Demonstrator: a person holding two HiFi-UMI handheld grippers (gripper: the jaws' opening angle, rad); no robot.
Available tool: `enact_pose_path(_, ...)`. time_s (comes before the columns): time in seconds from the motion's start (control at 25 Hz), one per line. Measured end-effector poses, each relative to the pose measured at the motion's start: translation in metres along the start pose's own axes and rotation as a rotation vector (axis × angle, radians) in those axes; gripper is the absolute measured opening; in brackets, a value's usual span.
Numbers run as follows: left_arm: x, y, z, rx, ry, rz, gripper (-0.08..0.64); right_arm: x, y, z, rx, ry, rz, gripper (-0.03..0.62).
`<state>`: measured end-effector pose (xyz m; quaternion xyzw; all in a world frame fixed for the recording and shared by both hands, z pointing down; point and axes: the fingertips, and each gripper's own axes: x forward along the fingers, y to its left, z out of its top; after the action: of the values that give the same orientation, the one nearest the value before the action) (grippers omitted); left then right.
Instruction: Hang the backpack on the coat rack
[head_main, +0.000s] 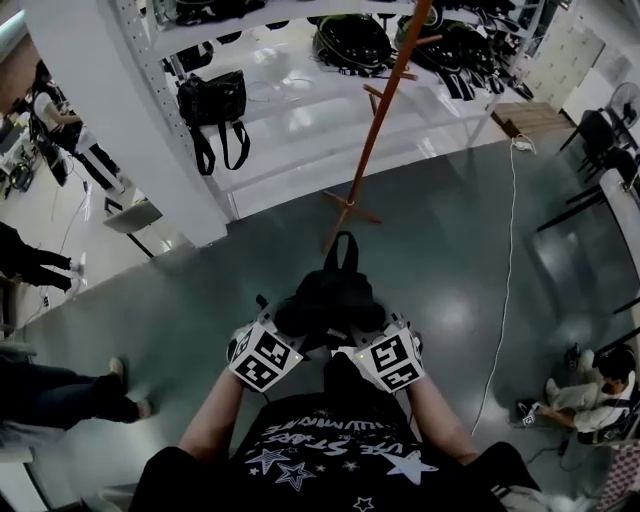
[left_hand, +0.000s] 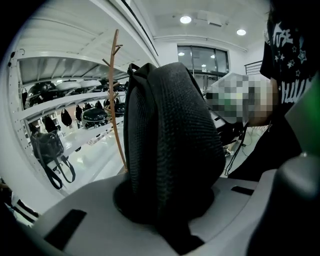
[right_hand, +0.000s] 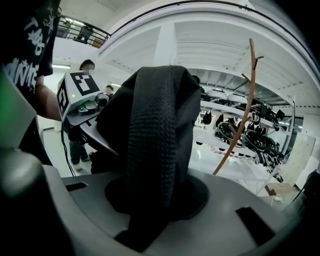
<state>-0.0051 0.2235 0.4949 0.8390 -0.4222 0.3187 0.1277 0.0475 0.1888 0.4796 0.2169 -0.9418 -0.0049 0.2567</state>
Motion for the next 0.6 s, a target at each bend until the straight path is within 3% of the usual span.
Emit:
enact_pose_path(0.32,0.074,0.07,0.061,0.006,-0.006,0.034,0.067,0.045,-0.111,0.014,-0.028,-0.031,0.007,0.094)
enact_pose_path(0.6,0.113,0.109,0.086,0.003,-0.005,0.061,0.067,0.075,-0.165,0.017,-0.046,-0.038,0.019,0.094)
